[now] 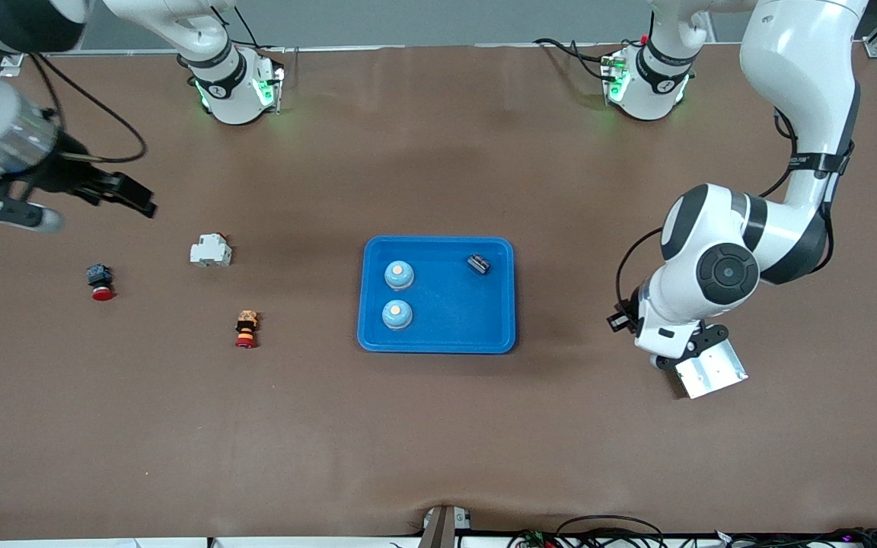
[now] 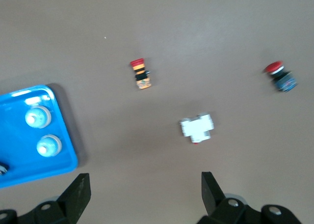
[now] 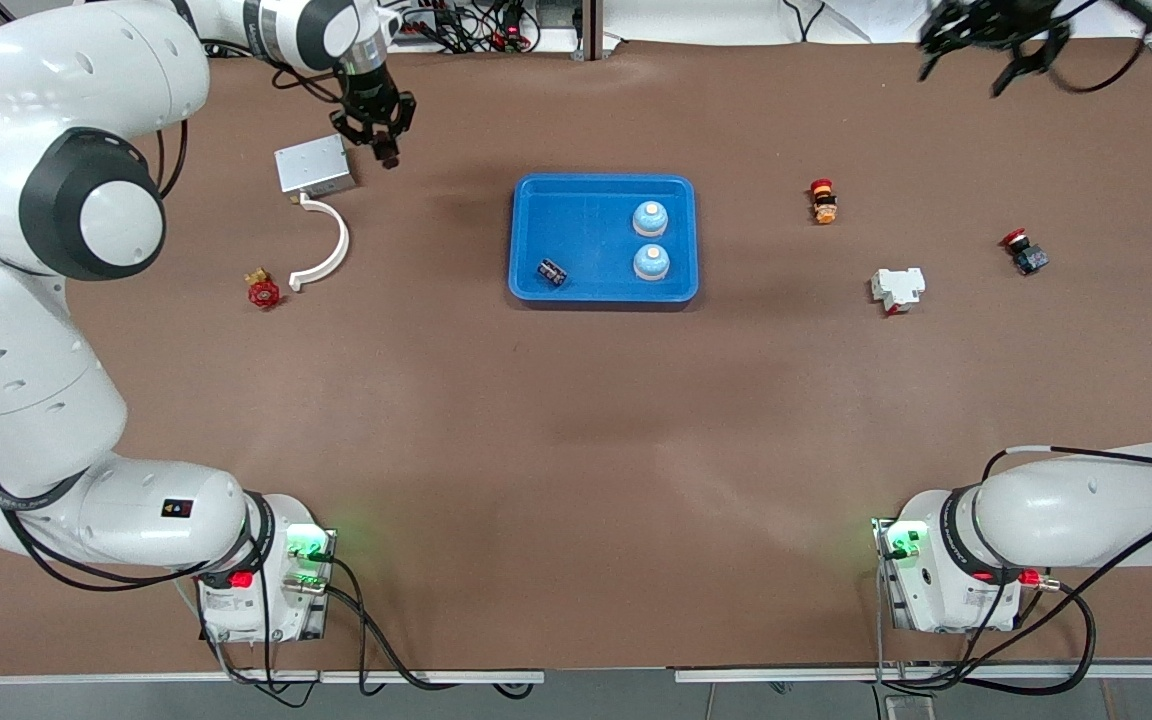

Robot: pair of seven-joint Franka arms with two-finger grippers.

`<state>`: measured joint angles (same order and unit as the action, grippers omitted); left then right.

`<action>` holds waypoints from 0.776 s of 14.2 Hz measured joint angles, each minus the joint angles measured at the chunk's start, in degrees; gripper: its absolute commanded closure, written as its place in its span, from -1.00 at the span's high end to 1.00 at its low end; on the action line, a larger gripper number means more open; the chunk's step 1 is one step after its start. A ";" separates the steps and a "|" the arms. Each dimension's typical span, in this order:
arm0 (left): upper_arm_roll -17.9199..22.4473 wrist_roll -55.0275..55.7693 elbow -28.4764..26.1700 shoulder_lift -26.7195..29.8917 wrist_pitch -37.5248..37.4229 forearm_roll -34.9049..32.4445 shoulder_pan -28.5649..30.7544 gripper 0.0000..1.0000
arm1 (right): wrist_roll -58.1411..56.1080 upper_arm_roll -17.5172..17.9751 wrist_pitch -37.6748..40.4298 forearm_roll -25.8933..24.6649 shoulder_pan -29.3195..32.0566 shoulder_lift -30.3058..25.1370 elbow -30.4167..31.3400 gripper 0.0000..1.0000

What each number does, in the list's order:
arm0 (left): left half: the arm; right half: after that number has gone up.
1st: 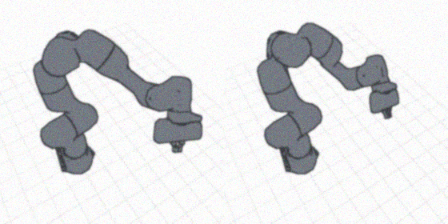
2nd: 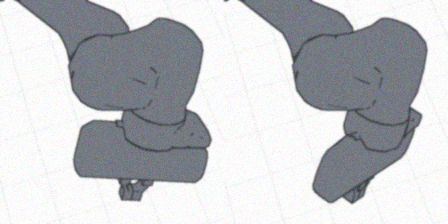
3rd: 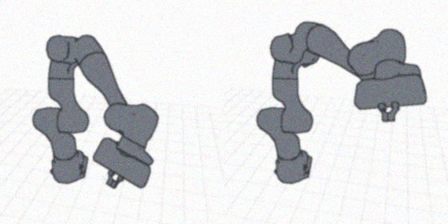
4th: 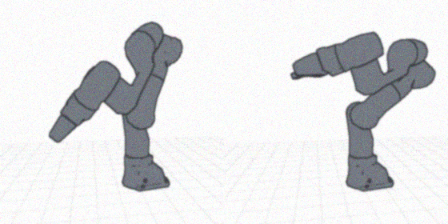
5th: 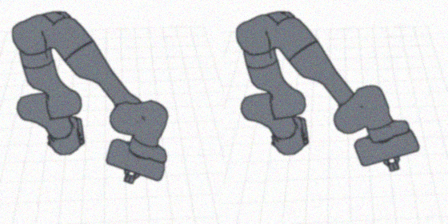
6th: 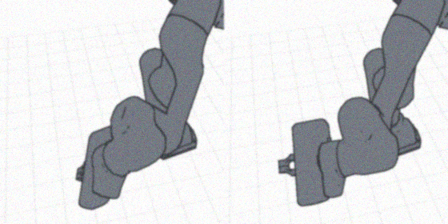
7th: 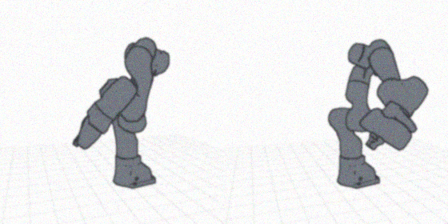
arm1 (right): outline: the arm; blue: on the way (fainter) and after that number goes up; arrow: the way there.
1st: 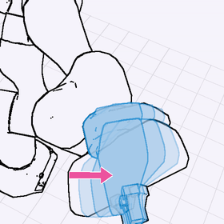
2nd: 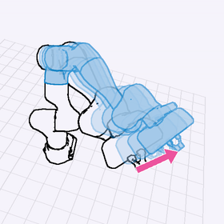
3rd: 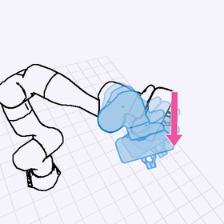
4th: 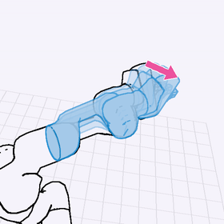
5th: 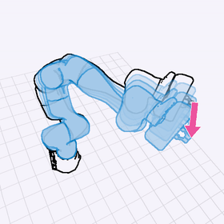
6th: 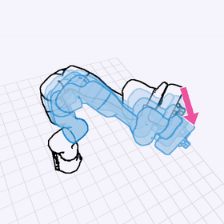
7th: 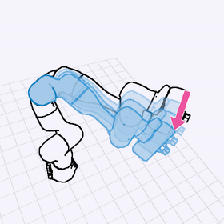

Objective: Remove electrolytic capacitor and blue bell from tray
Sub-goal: 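Carry the capacitor beside the white pipe and open the left gripper, then return the left gripper to the tray while the right gripper reaches a bell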

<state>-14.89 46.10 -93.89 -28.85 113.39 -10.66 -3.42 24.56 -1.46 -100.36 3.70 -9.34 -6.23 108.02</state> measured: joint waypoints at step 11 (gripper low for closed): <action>-0.14 -0.10 -15.36 0.03 14.02 -13.51 11.07 -1.00 | 40.51 0.22 -36.58 0.15 -24.89 13.57 17.50 1.00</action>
<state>-15.03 45.99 -109.24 -28.82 127.41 -24.17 7.66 65.07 -1.24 -136.94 3.85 -34.23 7.35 125.51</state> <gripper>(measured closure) 0.700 0.000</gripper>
